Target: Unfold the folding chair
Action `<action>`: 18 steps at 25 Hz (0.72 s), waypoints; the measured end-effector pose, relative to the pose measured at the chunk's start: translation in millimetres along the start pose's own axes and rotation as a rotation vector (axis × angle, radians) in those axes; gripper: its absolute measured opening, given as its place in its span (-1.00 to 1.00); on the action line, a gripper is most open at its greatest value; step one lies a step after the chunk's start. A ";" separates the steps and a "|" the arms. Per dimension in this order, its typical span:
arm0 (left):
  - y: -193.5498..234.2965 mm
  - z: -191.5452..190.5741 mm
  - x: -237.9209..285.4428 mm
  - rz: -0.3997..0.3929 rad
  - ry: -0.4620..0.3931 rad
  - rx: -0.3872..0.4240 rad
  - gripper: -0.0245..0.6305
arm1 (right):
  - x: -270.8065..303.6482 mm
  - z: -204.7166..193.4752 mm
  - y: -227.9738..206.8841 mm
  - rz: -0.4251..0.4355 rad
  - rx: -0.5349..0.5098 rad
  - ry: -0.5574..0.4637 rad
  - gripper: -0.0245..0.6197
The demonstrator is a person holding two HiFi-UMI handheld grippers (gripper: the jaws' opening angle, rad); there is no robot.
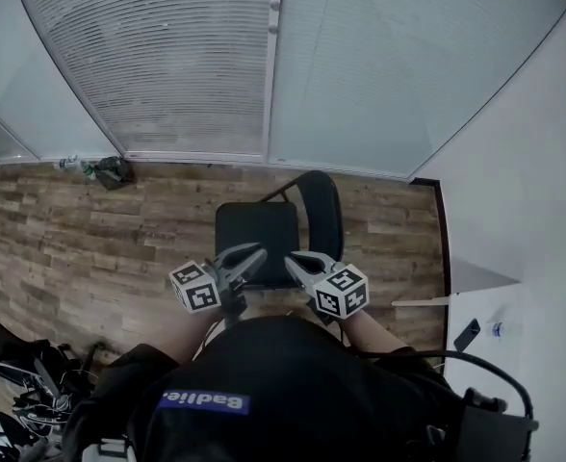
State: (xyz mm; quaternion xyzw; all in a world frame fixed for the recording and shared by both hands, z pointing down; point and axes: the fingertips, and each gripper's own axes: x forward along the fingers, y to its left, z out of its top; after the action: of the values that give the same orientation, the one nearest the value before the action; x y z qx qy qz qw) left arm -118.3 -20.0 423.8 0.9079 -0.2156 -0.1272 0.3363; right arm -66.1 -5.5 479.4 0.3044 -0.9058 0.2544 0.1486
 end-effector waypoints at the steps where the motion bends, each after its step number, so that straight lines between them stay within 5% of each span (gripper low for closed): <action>1: -7.2 6.5 -0.9 0.007 -0.009 0.019 -0.82 | -1.0 8.9 5.5 0.008 -0.018 -0.025 -0.89; 7: -44.4 45.0 -4.0 0.071 -0.023 0.195 -0.91 | -5.9 60.8 37.8 0.051 -0.107 -0.159 -0.91; 12: -55.7 62.1 -9.6 0.219 -0.002 0.410 -0.91 | -17.8 91.9 57.5 0.045 -0.173 -0.259 -0.92; 18: -59.0 55.1 -10.7 0.237 0.016 0.453 -0.91 | -22.3 100.8 62.9 0.033 -0.172 -0.321 -0.92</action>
State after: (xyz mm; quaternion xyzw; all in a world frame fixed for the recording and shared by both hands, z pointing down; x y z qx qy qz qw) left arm -130.3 -5.4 344.6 0.9294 -0.3409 -0.0281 0.1386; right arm -99.8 -7.4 363.3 0.3122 -0.9412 0.1268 0.0234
